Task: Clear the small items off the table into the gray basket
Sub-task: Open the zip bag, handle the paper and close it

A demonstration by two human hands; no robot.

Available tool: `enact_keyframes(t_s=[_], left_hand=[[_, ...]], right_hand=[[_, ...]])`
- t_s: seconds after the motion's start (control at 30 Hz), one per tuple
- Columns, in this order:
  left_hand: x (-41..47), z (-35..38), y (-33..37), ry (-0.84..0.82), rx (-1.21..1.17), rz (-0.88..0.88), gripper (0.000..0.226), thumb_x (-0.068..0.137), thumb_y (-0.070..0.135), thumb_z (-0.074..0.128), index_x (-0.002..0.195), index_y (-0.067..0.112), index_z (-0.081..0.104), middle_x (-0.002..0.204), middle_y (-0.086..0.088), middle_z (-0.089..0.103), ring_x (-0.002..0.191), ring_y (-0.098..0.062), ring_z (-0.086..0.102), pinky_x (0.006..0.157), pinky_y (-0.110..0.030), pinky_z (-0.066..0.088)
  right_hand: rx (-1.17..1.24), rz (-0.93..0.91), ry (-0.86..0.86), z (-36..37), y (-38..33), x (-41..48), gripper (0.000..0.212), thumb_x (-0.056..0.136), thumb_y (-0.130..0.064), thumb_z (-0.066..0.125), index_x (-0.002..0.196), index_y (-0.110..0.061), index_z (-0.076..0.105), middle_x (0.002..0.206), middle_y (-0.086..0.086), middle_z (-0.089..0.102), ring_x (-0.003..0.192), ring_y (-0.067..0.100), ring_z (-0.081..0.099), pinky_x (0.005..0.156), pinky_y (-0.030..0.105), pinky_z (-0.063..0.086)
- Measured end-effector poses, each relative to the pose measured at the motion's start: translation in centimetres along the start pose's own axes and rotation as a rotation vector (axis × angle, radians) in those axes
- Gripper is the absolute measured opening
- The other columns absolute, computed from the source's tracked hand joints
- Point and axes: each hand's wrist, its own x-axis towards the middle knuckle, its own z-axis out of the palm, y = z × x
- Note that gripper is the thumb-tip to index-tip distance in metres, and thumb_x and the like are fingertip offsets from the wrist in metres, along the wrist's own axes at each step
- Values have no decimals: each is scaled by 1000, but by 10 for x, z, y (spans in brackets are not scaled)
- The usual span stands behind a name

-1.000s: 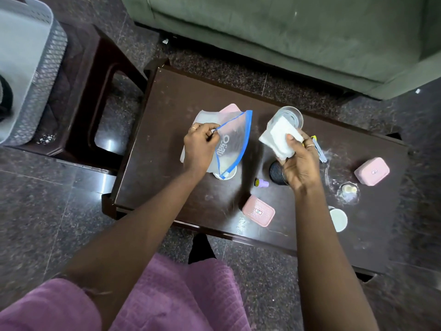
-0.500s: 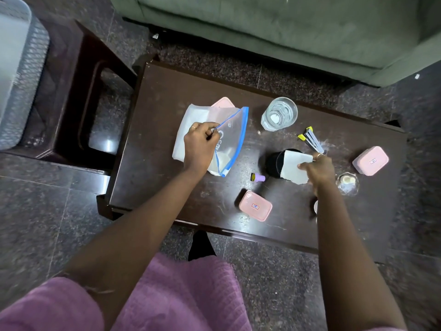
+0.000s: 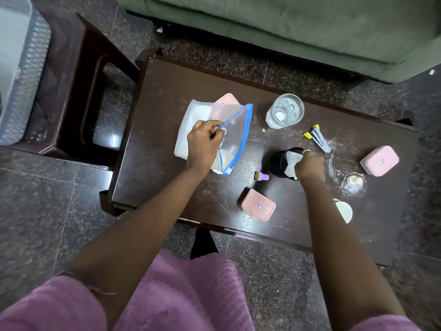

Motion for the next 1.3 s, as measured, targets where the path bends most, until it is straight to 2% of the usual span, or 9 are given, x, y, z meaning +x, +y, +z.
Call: enact_keyframes(t_s=[0.1, 0.27, 0.5, 0.63, 0.77, 0.93, 1.03, 1.3], left_hand=[[1, 0, 0, 3, 3, -1, 20, 82, 8, 59, 98, 12, 72, 80, -4, 56, 65, -15, 49, 66, -12, 35], [2, 2, -2, -3, 2, -11, 20, 82, 9, 60, 98, 12, 72, 79, -4, 55, 64, -14, 48, 65, -13, 36], [2, 2, -1, -9, -6, -13, 20, 82, 8, 59, 96, 13, 72, 79, -6, 57, 65, -12, 48, 64, -8, 32], [3, 2, -4, -15, -13, -19, 19, 82, 9, 60, 97, 12, 72, 80, -5, 55, 66, -14, 49, 66, -14, 38], [2, 4, -5, -19, -1, -11, 19, 83, 8, 60, 97, 11, 71, 79, -5, 54, 66, -14, 48, 64, -12, 34], [3, 5, -4, -21, 1, -15, 19, 82, 7, 60, 97, 11, 71, 77, -5, 54, 65, -14, 48, 63, -10, 32], [5, 4, -4, -25, -11, -24, 19, 82, 8, 60, 97, 11, 72, 78, -5, 54, 66, -15, 48, 64, -13, 35], [6, 1, -7, -25, -24, -14, 19, 81, 9, 62, 97, 12, 72, 78, -5, 54, 65, -15, 49, 65, -15, 37]], right_hand=[[-38, -11, -20, 5, -5, 2, 33, 86, 7, 39, 117, 8, 50, 123, 33, 51, 116, 44, 49, 94, 46, 43], [23, 49, -52, 2, -11, 4, 33, 88, -5, 49, 119, 7, 50, 125, 30, 51, 117, 41, 51, 94, 42, 45], [89, 48, -205, 5, -16, 8, 37, 95, -16, 41, 122, 8, 48, 130, 29, 50, 121, 40, 47, 98, 38, 38], [83, 61, -233, 7, -15, 10, 35, 93, -10, 43, 122, 8, 48, 129, 28, 52, 121, 39, 47, 97, 36, 38], [34, 73, -149, 8, -14, 8, 34, 92, -6, 45, 123, 8, 47, 130, 29, 50, 121, 39, 48, 98, 38, 41], [-89, 107, 47, 7, -15, 1, 33, 93, -5, 41, 124, 3, 46, 128, 25, 49, 119, 43, 49, 95, 45, 44], [-211, 96, 78, 9, -16, 0, 35, 92, -4, 43, 127, 0, 46, 128, 20, 52, 117, 41, 52, 90, 45, 46], [-300, 105, 150, 5, -13, -2, 32, 88, 1, 48, 119, -3, 53, 115, 18, 61, 107, 38, 60, 83, 41, 49]])
